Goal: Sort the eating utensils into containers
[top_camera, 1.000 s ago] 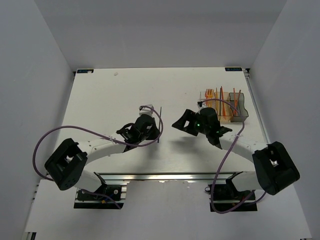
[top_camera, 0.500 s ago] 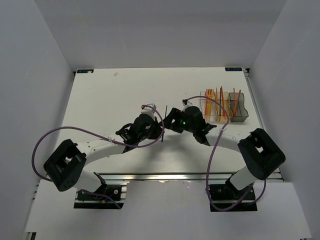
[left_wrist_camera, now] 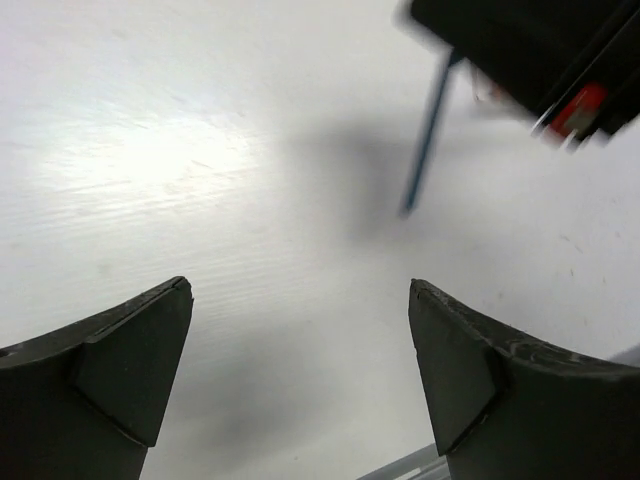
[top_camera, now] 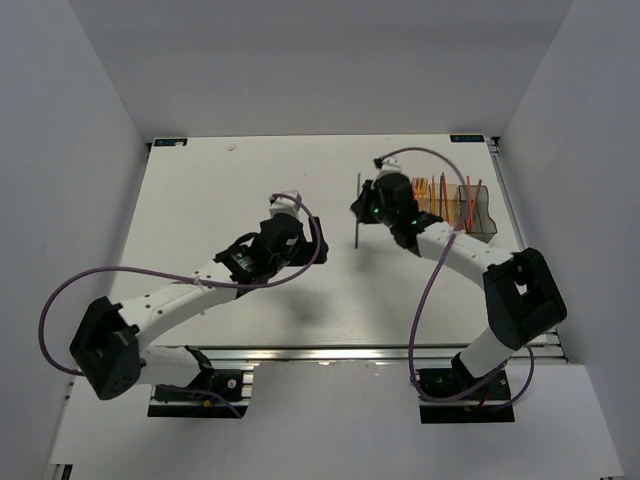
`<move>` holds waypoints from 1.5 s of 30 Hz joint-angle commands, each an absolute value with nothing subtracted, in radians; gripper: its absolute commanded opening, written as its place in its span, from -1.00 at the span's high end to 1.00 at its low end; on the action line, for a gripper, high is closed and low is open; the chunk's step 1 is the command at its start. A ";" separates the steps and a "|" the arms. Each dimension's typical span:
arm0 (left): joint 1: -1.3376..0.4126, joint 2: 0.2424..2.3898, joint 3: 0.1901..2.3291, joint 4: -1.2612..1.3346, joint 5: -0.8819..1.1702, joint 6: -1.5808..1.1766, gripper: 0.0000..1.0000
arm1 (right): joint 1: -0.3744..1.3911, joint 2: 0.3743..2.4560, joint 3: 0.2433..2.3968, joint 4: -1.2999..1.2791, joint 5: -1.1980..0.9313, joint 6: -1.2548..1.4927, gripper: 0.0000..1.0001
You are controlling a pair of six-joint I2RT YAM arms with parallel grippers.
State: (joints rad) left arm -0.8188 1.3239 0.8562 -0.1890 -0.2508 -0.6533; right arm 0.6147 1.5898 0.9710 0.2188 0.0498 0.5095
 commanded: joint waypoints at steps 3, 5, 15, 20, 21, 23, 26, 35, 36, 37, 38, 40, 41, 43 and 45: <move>-0.821 1.128 0.989 -0.590 -0.500 -0.546 -0.96 | 0.318 1.546 1.138 0.003 0.251 0.068 1.00; -0.819 1.083 0.970 -0.636 -0.555 -0.503 -0.96 | 0.202 1.561 1.190 -0.033 0.271 -0.029 1.00; -0.819 0.977 0.853 -0.632 -0.560 -0.448 -0.96 | 0.011 1.680 1.200 0.213 0.318 -0.216 1.00; -0.819 0.973 0.847 -0.626 -0.532 -0.437 -0.96 | -0.034 1.726 1.134 0.297 0.326 -0.190 1.00; -0.821 0.968 0.844 -0.624 -0.529 -0.436 -0.96 | -0.046 1.730 1.106 0.329 0.325 -0.193 1.00; -0.821 0.953 0.842 -0.618 -0.523 -0.433 -0.96 | -0.058 1.738 1.089 0.350 0.310 -0.181 1.00; -0.821 0.940 0.838 -0.614 -0.515 -0.430 -0.96 | -0.075 1.750 1.081 0.356 0.285 -0.175 1.00; -0.819 0.933 0.838 -0.615 -0.518 -0.428 -0.96 | -0.101 1.801 1.081 0.342 0.279 -0.160 0.54; -0.819 0.931 0.838 -0.615 -0.518 -0.425 -0.96 | -0.101 1.802 1.081 0.339 0.281 -0.155 0.49; -0.821 0.930 0.838 -0.614 -0.523 -0.425 -0.96 | -0.101 1.798 1.080 0.337 0.279 -0.150 0.46; -0.821 0.930 0.838 -0.617 -0.528 -0.425 -0.96 | -0.101 1.796 1.081 0.334 0.279 -0.147 0.41; -0.819 0.927 0.839 -0.620 -0.540 -0.431 -0.96 | -0.101 1.776 1.091 0.324 0.278 -0.132 0.12; -0.819 0.925 0.839 -0.621 -0.558 -0.433 -0.96 | -0.101 1.767 1.103 0.312 0.275 -0.132 -0.19; -0.819 0.927 0.839 -0.624 -0.586 -0.446 -0.96 | -0.101 1.738 1.121 0.298 0.273 -0.126 -0.49; -0.807 0.940 0.847 -0.627 -0.623 -0.457 -0.96 | -0.101 1.698 1.167 0.247 0.253 -0.104 -0.77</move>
State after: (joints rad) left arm -0.8169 0.9482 0.8444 -0.6216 -0.5583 -0.4416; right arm -0.0971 1.7859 1.0901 0.2630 0.2741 -0.1284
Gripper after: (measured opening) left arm 0.981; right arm 0.849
